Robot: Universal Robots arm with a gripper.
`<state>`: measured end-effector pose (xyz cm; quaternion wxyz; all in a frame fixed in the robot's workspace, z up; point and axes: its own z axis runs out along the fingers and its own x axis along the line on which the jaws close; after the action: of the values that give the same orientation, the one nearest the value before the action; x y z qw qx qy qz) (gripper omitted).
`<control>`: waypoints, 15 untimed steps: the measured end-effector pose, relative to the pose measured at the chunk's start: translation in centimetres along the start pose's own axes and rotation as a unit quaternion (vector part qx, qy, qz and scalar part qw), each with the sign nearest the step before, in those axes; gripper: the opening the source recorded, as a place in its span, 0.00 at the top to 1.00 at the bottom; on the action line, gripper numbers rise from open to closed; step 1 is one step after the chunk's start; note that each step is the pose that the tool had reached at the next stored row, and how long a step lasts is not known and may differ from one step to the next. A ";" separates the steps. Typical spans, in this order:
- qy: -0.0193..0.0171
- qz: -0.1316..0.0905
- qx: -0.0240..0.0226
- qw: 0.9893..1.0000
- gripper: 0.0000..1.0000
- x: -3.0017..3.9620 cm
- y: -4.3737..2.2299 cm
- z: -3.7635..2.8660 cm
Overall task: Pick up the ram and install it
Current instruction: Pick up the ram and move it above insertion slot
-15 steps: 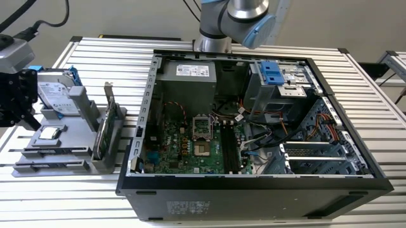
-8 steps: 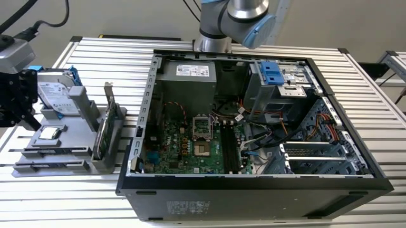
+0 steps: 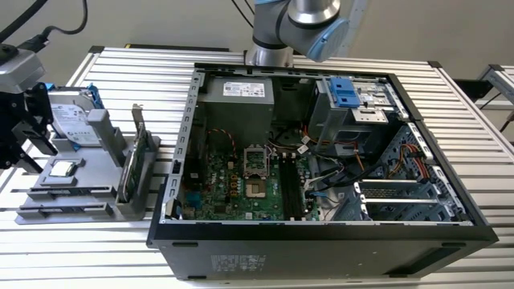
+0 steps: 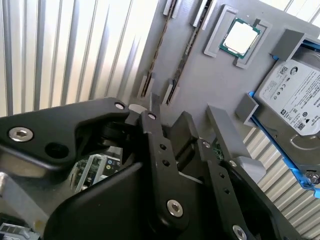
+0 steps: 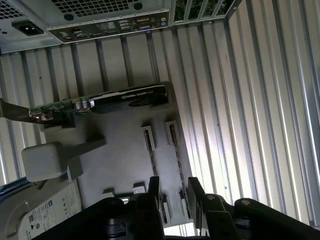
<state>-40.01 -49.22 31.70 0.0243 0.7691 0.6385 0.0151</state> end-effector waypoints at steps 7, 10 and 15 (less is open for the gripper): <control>0.001 -0.018 0.000 1.000 0.00 0.00 -0.02 0.23; 0.002 -0.045 0.000 0.999 0.00 0.00 -0.02 0.34; 0.005 -0.087 -0.001 0.996 0.00 0.01 -0.03 0.57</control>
<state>-40.01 -49.22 31.12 0.0228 0.7108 0.7028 0.0172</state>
